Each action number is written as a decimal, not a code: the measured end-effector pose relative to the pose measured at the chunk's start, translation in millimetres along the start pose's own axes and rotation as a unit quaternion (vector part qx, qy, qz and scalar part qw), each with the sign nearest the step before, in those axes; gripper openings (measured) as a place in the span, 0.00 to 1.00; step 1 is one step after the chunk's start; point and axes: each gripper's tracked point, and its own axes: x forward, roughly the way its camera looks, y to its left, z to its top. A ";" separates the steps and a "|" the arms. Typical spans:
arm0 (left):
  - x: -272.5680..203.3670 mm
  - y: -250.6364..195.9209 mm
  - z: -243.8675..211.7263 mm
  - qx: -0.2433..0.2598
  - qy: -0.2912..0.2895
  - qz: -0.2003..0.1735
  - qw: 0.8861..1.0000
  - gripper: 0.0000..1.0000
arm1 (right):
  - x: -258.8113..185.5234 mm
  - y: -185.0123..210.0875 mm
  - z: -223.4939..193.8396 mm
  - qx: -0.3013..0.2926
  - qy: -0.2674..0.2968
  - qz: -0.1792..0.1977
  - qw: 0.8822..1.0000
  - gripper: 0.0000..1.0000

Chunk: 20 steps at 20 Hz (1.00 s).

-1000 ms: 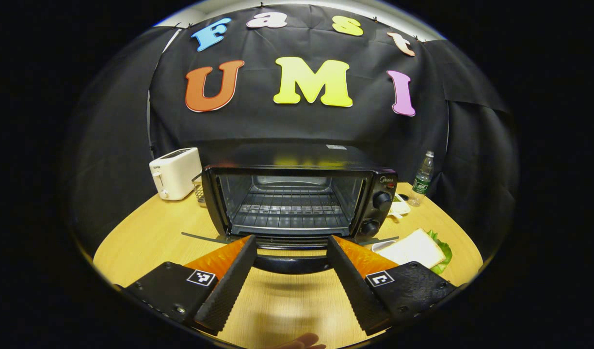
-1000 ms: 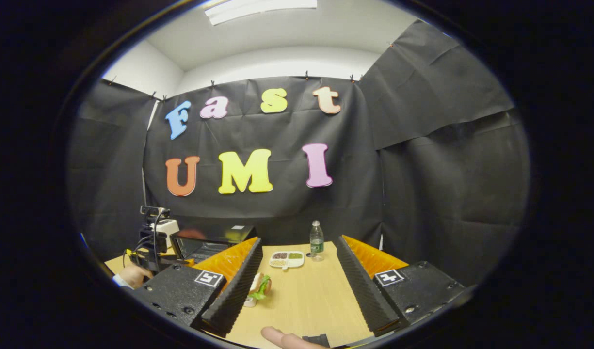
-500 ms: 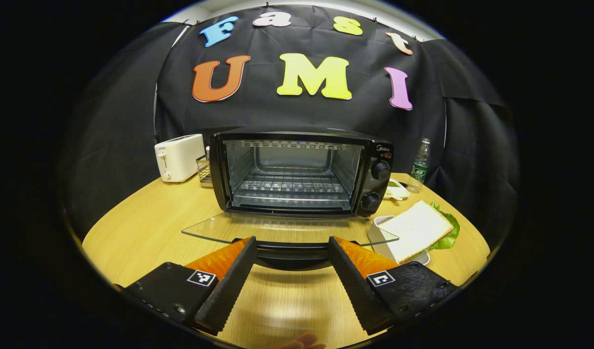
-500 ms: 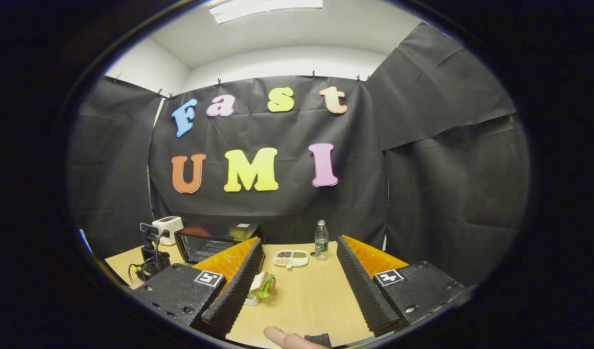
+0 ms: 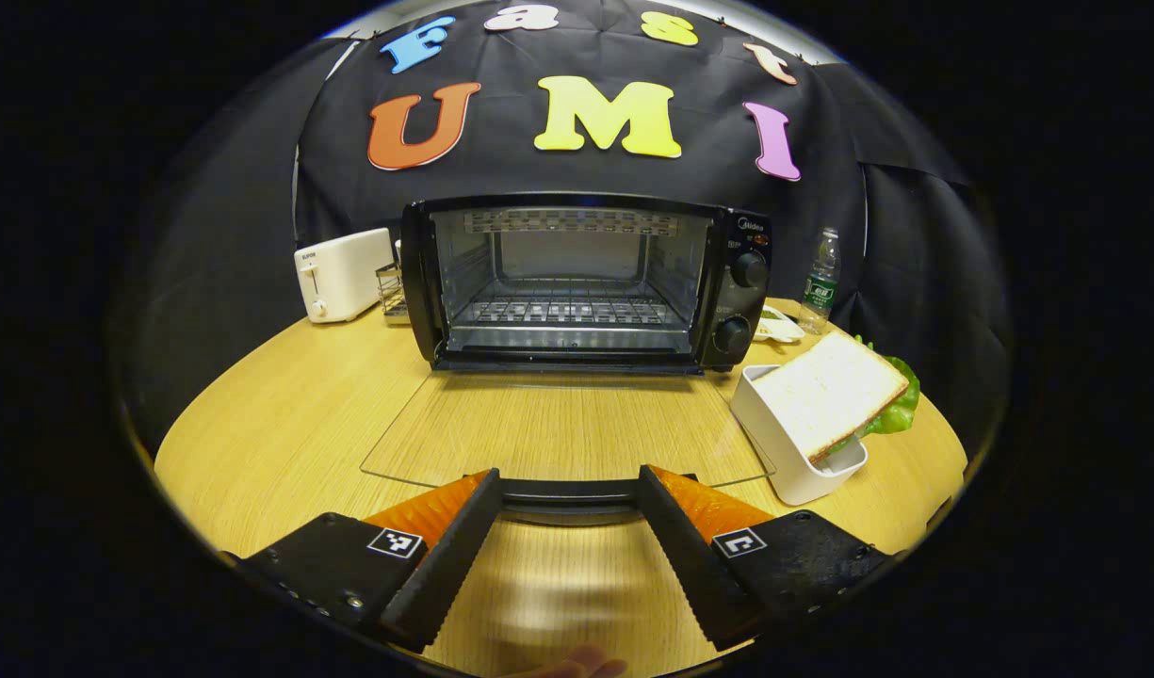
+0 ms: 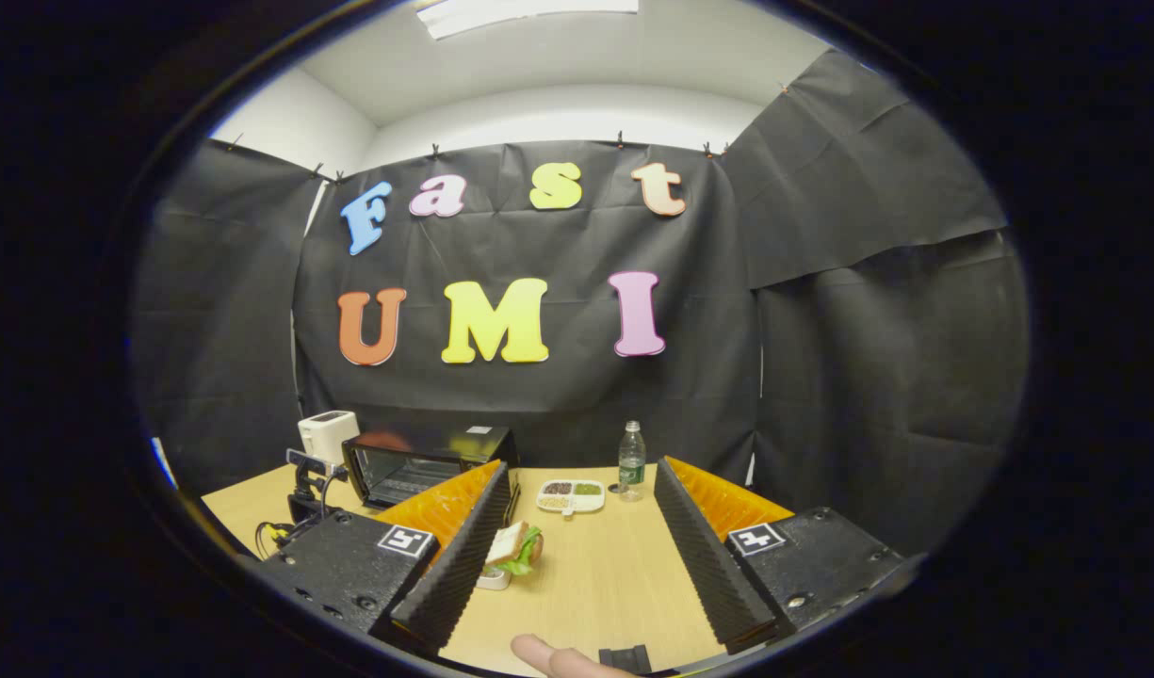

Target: Open the electric oven with the left hand, put the food in, and close the electric oven.

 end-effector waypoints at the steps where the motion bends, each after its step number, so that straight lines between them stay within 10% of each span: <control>1: -0.3 1.2 2.4 0.000 -0.003 -0.001 1.000 0.96 | 2.1 2.0 -1.4 0.001 0.002 0.002 1.000 0.96; 11: -98.6 5.6 117.9 -0.006 -0.148 0.001 0.989 0.83 | 64.7 -6.6 -28.9 0.014 0.060 0.018 0.998 0.96; 13: -123.9 4.6 142.4 0.019 -0.176 0.010 0.984 0.93 | 82.9 -7.1 -40.0 0.018 0.087 0.036 0.995 0.96; 20: -201.7 -5.4 188.2 0.027 -0.218 0.033 0.975 0.93 | 152.0 -0.4 -100.6 0.064 0.214 0.125 0.967 0.94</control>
